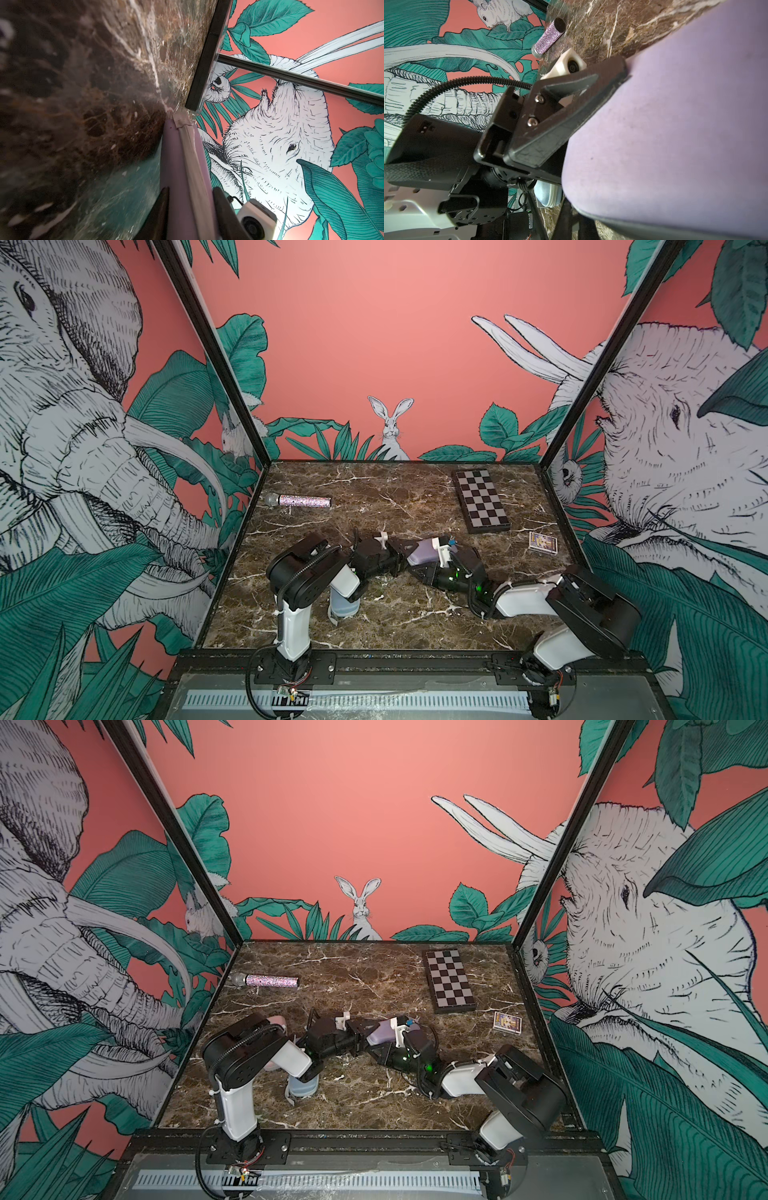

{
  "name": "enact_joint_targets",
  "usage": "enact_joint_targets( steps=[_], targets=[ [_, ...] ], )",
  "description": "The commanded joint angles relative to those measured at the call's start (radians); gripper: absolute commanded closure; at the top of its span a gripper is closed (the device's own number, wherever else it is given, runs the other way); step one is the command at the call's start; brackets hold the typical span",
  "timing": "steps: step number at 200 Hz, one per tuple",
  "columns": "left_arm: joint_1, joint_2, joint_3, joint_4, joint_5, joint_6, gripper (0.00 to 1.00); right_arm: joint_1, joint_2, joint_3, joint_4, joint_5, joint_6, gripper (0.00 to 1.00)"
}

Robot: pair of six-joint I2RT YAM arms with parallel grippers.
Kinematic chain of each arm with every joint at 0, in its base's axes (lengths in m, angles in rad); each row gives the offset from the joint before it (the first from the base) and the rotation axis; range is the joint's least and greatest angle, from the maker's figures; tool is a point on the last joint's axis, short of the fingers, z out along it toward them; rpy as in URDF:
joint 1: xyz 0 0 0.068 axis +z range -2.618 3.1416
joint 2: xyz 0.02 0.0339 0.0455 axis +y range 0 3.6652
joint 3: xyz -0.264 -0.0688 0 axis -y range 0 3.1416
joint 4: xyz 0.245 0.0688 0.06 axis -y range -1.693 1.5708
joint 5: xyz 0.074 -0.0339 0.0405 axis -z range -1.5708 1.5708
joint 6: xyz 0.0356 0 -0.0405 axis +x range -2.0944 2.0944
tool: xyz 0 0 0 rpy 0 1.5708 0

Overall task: Put umbrellas into zippered umbrella sleeves
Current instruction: Zip the zipper on the umbrella sleeve.

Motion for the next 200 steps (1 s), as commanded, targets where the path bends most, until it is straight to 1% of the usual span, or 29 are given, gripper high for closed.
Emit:
enact_joint_targets(
  steps=[1, 16, 29, 52, 72, 86, 100, 120, 144, 160, 166, 179, 200],
  targets=[
    [0.036, -0.022, -0.022, 0.086, 0.002, -0.006, 0.85, -0.005, -0.085, 0.024, -0.260, 0.075, -0.134, 1.00],
    [0.042, -0.028, -0.034, 0.086, -0.006, 0.002, 0.89, -0.006, -0.162, 0.056, -0.493, 0.177, -0.262, 1.00],
    [0.043, -0.034, -0.036, 0.082, -0.012, 0.015, 0.91, -0.006, -0.196, 0.071, -0.606, 0.265, -0.333, 1.00],
    [0.046, -0.026, -0.026, 0.078, -0.008, 0.028, 1.00, -0.010, -0.209, 0.090, -0.671, 0.377, -0.392, 1.00],
    [0.043, -0.014, -0.016, 0.085, 0.015, 0.026, 1.00, -0.033, -0.189, 0.111, -0.680, 0.425, -0.419, 1.00],
    [0.043, -0.032, -0.029, 0.070, 0.021, 0.032, 1.00, -0.058, -0.172, 0.123, -0.703, 0.469, -0.446, 1.00],
    [0.046, -0.060, -0.030, 0.022, 0.043, 0.056, 1.00, -0.085, -0.167, 0.119, -0.709, 0.498, -0.472, 1.00],
    [0.046, -0.085, -0.015, -0.059, 0.105, 0.100, 1.00, -0.125, -0.155, 0.128, -0.742, 0.543, -0.519, 1.00],
    [0.061, -0.081, -0.006, -0.096, 0.179, 0.127, 1.00, -0.197, -0.121, 0.136, -0.730, 0.555, -0.553, 1.00],
    [0.078, -0.076, 0.001, -0.128, 0.240, 0.149, 1.00, -0.254, -0.088, 0.152, -0.707, 0.540, -0.574, 1.00],
    [0.084, -0.076, 0.006, -0.151, 0.293, 0.169, 1.00, -0.271, -0.074, 0.160, -0.697, 0.529, -0.583, 1.00],
    [0.097, -0.081, 0.031, -0.248, 0.359, 0.231, 1.00, -0.291, -0.043, 0.184, -0.690, 0.498, -0.608, 1.00],
    [0.126, -0.098, 0.097, -0.466, 0.429, 0.366, 1.00, -0.293, -0.029, 0.195, -0.693, 0.433, -0.618, 1.00]
  ],
)
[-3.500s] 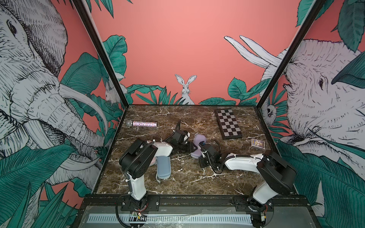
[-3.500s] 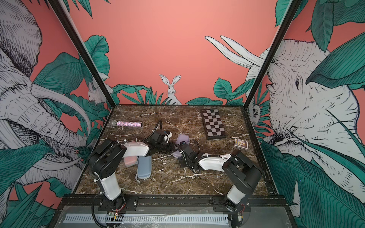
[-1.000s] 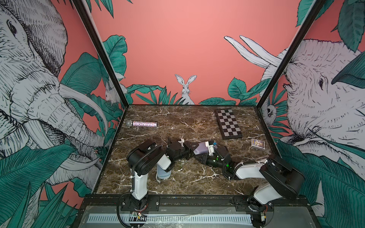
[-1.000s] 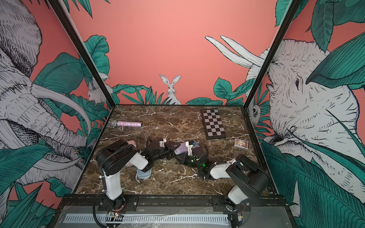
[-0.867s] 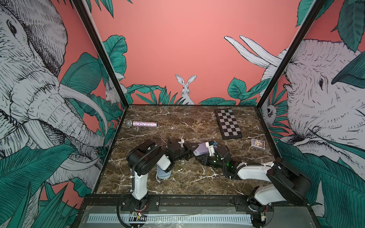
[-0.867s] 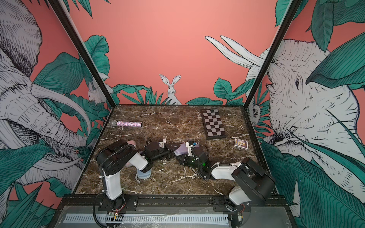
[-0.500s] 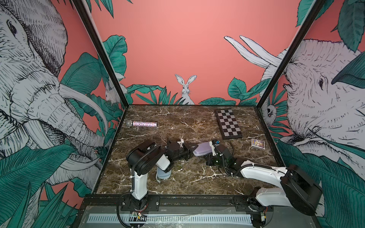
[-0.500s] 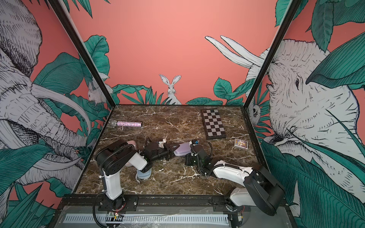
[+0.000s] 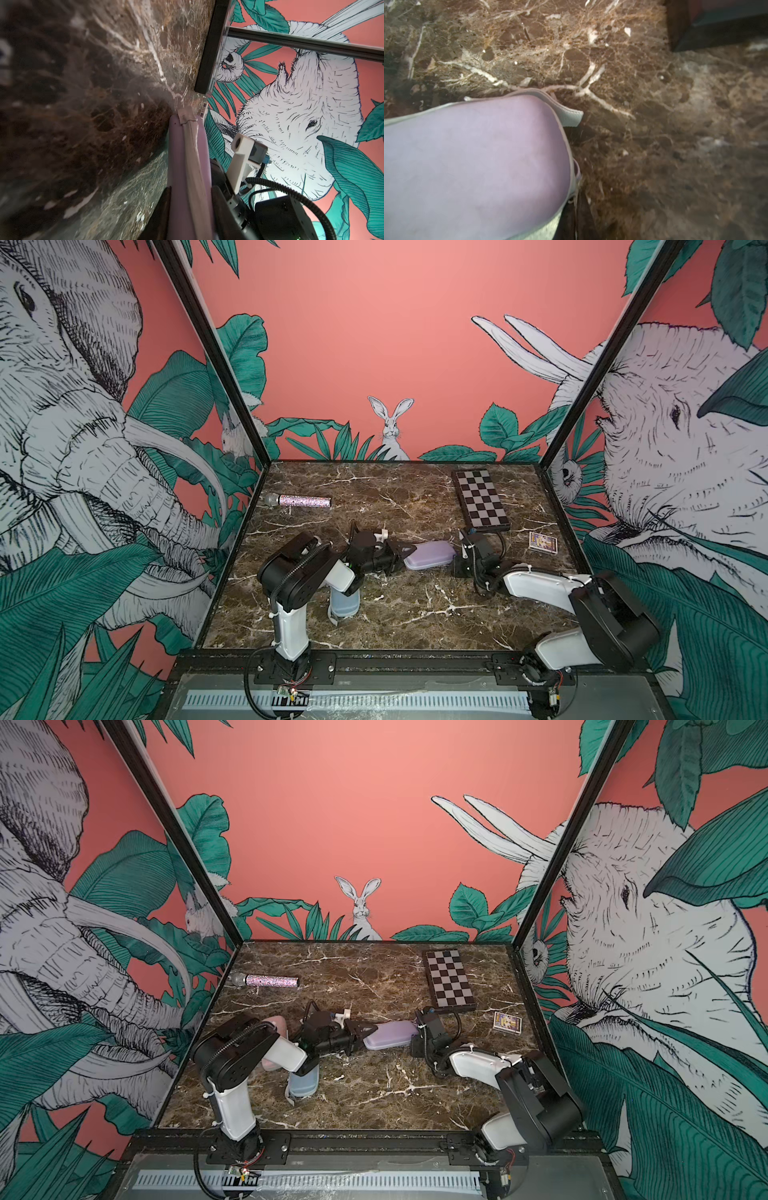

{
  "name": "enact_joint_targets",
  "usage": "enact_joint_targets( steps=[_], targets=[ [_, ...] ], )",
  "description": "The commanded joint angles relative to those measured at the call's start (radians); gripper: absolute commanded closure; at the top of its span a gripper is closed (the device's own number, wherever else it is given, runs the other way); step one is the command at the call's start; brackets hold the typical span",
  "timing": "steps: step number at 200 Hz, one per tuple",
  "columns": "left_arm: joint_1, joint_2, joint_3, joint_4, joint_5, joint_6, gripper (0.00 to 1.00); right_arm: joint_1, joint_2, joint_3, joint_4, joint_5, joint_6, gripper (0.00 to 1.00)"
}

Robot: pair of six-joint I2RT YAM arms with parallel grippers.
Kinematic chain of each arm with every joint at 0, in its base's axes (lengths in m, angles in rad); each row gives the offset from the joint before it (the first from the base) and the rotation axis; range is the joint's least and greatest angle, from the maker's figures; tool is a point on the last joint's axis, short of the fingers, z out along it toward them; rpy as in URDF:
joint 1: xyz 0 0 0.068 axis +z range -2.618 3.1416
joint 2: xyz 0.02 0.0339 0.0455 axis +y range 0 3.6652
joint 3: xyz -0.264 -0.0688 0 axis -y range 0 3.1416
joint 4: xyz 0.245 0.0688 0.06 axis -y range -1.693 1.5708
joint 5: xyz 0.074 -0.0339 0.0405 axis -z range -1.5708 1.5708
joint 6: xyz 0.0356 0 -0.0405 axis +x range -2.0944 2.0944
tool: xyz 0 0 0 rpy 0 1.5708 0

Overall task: Put umbrellas into zippered umbrella sleeves
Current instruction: Zip the zipper on the umbrella sleeve.

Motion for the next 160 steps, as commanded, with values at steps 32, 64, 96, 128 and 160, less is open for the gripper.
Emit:
enact_joint_targets(
  steps=[32, 64, 96, 128, 160],
  targets=[
    [0.091, -0.061, 0.191, -0.548, 0.198, 0.342, 0.68, -0.033, -0.033, -0.038, 0.000, -0.067, 0.027, 1.00],
    [0.154, -0.065, 0.261, -0.598, 0.167, 0.362, 0.34, 0.005, -0.101, -0.076, -0.053, -0.135, 0.103, 1.00],
    [0.192, -0.220, 0.234, -0.816, 0.045, 0.476, 0.33, 0.060, -0.138, -0.076, -0.077, -0.167, 0.208, 1.00],
    [0.137, -0.387, 0.248, -1.033, -0.103, 0.576, 0.35, 0.148, -0.101, -0.036, -0.038, -0.186, 0.322, 1.00],
    [0.034, -0.412, 0.289, -1.016, -0.198, 0.610, 0.42, 0.268, -0.034, -0.005, 0.089, -0.186, 0.432, 1.00]
  ],
)
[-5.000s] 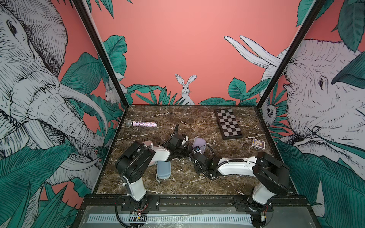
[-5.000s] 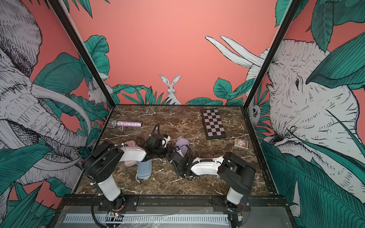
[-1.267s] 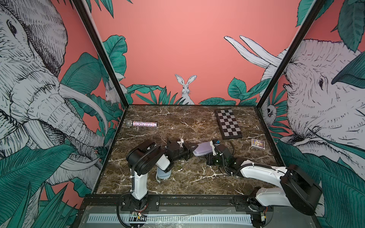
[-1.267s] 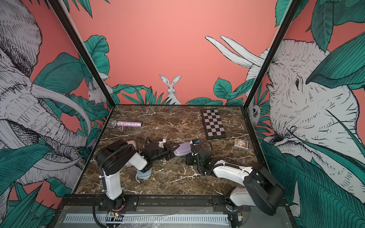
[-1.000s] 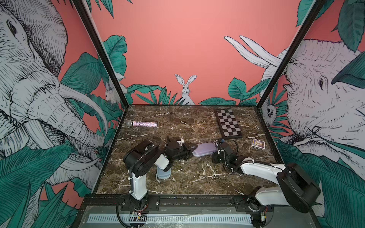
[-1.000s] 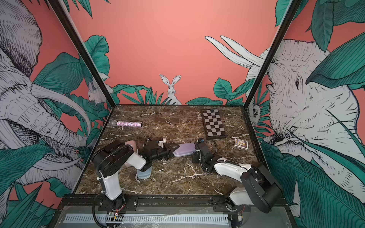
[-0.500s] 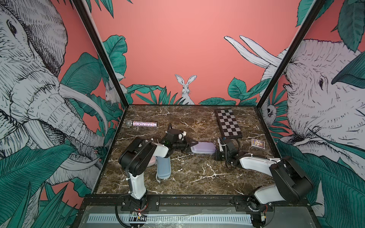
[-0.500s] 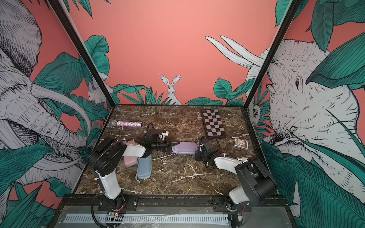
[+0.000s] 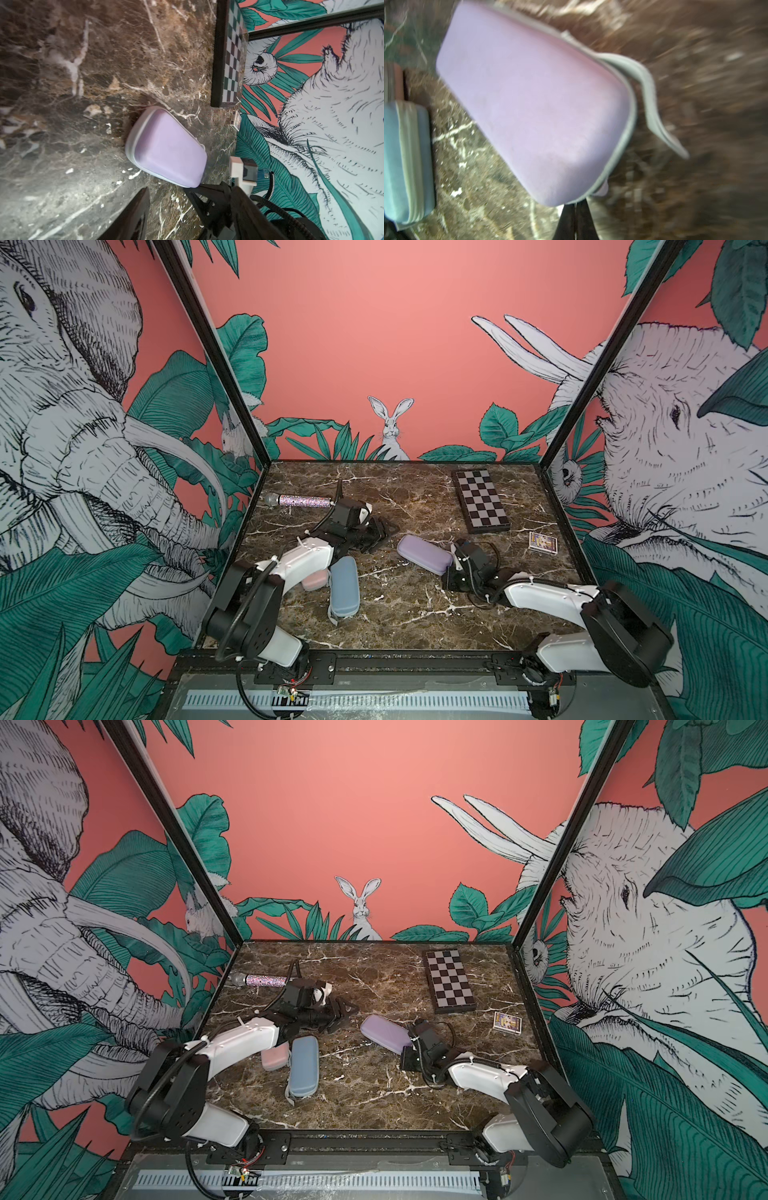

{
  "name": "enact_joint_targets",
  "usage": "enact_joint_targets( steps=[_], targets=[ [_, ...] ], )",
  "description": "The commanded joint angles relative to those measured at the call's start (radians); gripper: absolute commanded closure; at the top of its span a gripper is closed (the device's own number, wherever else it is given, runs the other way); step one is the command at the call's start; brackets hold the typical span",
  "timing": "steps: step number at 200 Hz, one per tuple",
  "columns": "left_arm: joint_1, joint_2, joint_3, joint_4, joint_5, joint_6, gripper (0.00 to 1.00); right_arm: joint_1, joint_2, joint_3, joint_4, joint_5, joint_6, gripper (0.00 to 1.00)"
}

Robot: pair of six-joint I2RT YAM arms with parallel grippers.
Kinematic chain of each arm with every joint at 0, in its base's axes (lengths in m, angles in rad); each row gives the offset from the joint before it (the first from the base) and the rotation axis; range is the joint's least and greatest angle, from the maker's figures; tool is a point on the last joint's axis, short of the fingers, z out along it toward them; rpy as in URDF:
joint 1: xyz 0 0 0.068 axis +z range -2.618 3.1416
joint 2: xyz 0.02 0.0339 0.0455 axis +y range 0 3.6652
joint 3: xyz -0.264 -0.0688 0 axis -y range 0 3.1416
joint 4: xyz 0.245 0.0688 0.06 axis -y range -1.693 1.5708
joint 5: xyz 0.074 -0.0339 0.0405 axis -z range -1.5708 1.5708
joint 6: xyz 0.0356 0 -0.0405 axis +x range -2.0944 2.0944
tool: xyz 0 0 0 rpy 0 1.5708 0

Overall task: Put umbrellas into zippered umbrella sleeves
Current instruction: Zip the zipper on the umbrella sleeve.

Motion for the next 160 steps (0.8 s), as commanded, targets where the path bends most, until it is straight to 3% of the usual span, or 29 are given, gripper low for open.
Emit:
enact_joint_targets(
  steps=[1, 44, 86, 118, 160],
  targets=[
    [-0.066, -0.001, 0.033, -0.050, -0.115, 0.069, 0.42, 0.067, 0.042, 0.032, 0.141, -0.014, 0.130, 1.00],
    [-0.201, 0.186, 0.059, 0.222, -0.107, 0.057, 0.76, 0.073, 0.054, -0.010, 0.237, 0.011, 0.167, 1.00],
    [-0.237, 0.323, 0.086, 0.249, -0.124, 0.129, 1.00, 0.074, 0.086, -0.022, 0.266, -0.009, 0.185, 1.00],
    [-0.235, 0.348, 0.016, 0.077, -0.203, 0.258, 1.00, 0.068, 0.032, -0.052, 0.225, 0.038, 0.171, 1.00],
    [-0.207, 0.476, -0.014, 0.038, -0.178, 0.244, 1.00, 0.015, 0.013, -0.004, -0.054, 0.174, -0.020, 1.00]
  ],
)
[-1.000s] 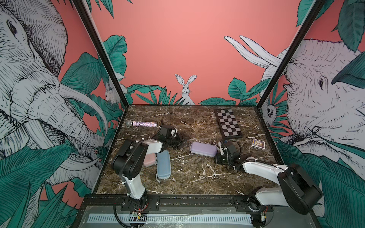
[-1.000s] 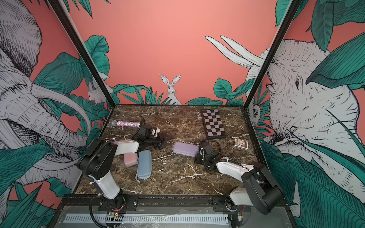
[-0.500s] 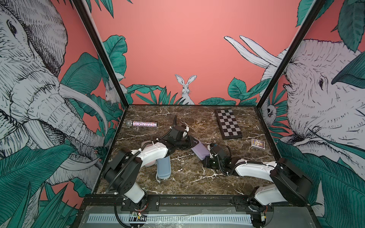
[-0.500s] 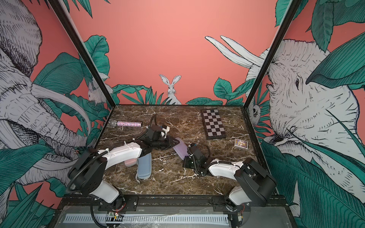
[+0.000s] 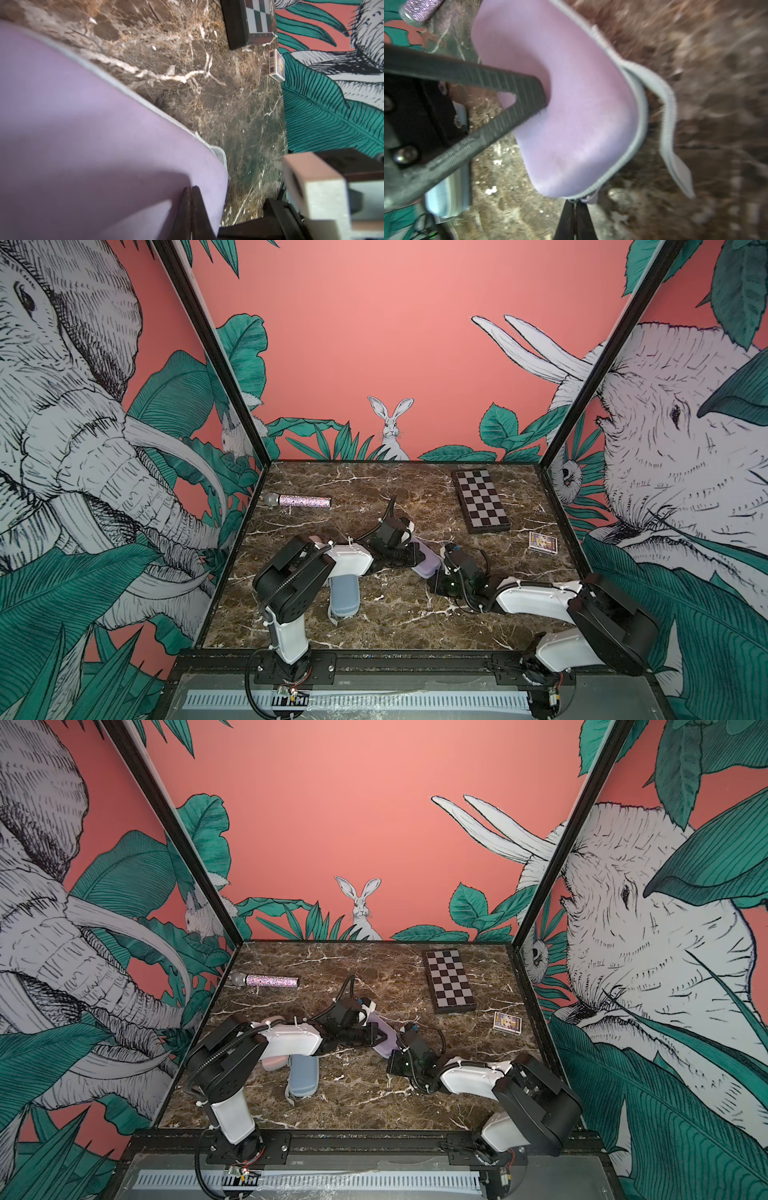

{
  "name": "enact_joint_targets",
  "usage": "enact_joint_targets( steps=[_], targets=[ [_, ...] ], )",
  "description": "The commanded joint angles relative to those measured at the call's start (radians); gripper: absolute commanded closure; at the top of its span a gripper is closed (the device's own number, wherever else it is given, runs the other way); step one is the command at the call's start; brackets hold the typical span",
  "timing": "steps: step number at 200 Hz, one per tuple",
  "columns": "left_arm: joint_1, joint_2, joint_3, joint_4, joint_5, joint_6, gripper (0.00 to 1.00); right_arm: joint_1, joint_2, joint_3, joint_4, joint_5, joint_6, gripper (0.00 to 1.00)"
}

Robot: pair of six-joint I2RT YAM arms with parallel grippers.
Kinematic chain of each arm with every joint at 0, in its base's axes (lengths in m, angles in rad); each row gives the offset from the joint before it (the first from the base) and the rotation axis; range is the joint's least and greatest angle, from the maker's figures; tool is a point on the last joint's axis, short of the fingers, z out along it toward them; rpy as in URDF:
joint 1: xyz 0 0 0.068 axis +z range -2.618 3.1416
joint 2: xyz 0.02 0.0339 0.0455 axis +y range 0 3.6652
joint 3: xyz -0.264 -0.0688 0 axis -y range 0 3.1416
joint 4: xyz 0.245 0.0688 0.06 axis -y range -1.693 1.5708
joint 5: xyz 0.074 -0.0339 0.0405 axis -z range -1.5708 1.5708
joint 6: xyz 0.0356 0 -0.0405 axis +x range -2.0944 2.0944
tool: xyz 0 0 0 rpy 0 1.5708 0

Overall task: Put umbrellas into zippered umbrella sleeves
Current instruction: Zip the zipper on the umbrella sleeve.

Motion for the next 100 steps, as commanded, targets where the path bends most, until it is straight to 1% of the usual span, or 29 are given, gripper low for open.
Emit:
enact_joint_targets(
  steps=[1, 21, 39, 62, 74, 80, 100],
  targets=[
    [0.030, 0.117, -0.055, -0.177, -0.063, 0.029, 1.00, -0.040, -0.017, 0.036, -0.190, 0.128, -0.122, 1.00],
    [0.039, 0.158, -0.042, -0.209, -0.056, 0.023, 1.00, -0.083, 0.000, 0.049, -0.252, 0.180, -0.186, 1.00],
    [0.043, 0.190, -0.031, -0.226, -0.045, 0.021, 1.00, -0.123, 0.011, 0.063, -0.225, 0.189, -0.230, 1.00],
    [0.046, 0.220, -0.018, -0.258, -0.035, 0.024, 1.00, -0.147, 0.023, 0.108, -0.211, 0.208, -0.325, 1.00],
    [0.051, 0.221, -0.018, -0.249, -0.024, 0.024, 1.00, -0.150, 0.032, 0.125, -0.208, 0.170, -0.348, 1.00],
    [0.051, 0.219, -0.017, -0.246, -0.019, 0.024, 1.00, -0.149, 0.041, 0.129, -0.206, 0.128, -0.348, 1.00],
    [0.051, 0.182, 0.012, -0.232, 0.006, 0.035, 1.00, -0.131, 0.069, 0.103, -0.165, 0.000, -0.275, 1.00]
  ],
)
